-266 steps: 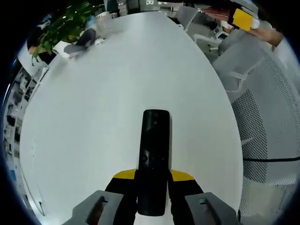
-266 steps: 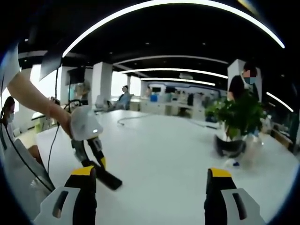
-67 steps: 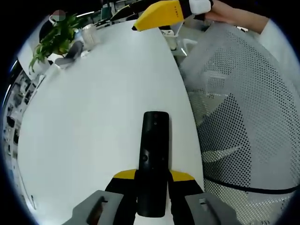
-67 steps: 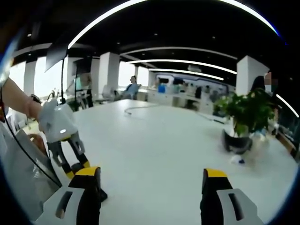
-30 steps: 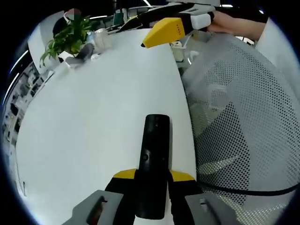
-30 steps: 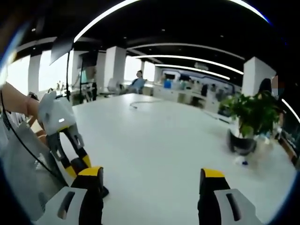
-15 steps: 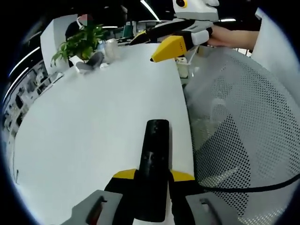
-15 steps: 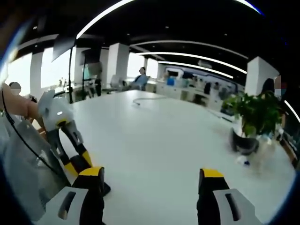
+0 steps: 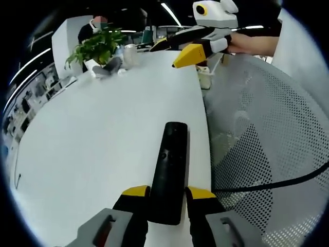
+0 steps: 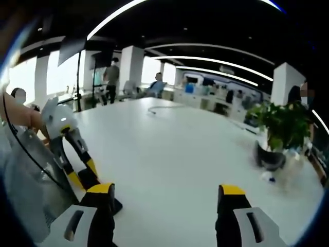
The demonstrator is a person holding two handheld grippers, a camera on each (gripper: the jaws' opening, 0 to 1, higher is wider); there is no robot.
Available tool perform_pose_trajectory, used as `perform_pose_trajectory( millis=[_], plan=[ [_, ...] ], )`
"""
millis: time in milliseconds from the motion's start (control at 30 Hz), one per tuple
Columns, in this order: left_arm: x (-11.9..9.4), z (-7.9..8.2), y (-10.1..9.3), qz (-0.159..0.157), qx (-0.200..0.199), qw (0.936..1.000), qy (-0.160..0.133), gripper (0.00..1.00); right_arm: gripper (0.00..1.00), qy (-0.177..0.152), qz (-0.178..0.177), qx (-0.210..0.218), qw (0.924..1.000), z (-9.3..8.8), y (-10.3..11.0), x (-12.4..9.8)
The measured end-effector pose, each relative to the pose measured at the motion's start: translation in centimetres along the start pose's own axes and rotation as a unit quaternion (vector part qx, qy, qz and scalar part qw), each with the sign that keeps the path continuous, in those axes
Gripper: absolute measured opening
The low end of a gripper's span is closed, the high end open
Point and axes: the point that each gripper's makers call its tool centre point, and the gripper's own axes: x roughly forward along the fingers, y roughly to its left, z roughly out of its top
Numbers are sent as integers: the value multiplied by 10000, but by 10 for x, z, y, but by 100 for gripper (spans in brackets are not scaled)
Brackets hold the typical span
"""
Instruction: Press the specified remote control buttons in sequence, fully releasing each button before pressing the next.
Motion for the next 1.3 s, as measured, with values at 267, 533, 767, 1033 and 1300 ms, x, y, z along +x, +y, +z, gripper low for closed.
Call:
perform_pose_trajectory(
  millis=[267, 533, 767, 1033, 1300],
  plan=[
    [-2, 1, -4, 12, -23, 9997, -223, 26, 79, 90, 120, -80, 9999, -2, 6, 2],
    [1, 4, -11, -34, 5, 9993, -381, 25, 77, 274, 311, -263, 9988, -8, 16, 5],
    [1, 4, -14, -147, 129, 9984, -522, 25, 71, 454, 543, -414, 9966, -13, 26, 7],
    [1, 5, -15, -226, 183, 9975, -650, 24, 65, 709, 796, -598, 9925, -22, 38, 8],
    [2, 6, -14, -250, 189, 9970, -706, 25, 45, 926, 1239, -699, 9855, -29, 55, 7]
  ],
)
